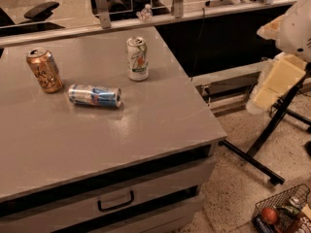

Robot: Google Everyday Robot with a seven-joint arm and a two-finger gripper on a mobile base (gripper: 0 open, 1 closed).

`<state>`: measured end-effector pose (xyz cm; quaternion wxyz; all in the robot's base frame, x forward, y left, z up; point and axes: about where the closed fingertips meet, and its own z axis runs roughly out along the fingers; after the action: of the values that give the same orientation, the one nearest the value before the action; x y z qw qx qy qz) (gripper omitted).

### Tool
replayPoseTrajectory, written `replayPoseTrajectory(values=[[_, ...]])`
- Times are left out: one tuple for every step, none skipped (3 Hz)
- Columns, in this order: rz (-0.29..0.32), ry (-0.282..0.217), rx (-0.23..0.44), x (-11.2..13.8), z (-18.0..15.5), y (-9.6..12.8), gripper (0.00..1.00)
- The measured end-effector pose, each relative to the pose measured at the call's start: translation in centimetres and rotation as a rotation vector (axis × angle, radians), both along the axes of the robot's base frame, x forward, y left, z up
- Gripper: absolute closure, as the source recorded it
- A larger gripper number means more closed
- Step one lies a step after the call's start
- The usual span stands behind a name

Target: Move 7up can near orange can

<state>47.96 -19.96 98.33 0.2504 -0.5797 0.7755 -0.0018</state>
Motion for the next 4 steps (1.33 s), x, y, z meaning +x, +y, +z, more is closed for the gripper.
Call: replayPoseTrajectory(values=[[-0.02,-0.091,0.122,3.8,-0.7,0.8,0.0],[-0.022,-0.185,0.257,7.8,-1.0,2.0,0.0],[-0.021,-0.184,0.255,7.7,-1.0,2.0,0.0],[-0.003,-0.192,0.315,8.2,-1.0,3.7,0.0]])
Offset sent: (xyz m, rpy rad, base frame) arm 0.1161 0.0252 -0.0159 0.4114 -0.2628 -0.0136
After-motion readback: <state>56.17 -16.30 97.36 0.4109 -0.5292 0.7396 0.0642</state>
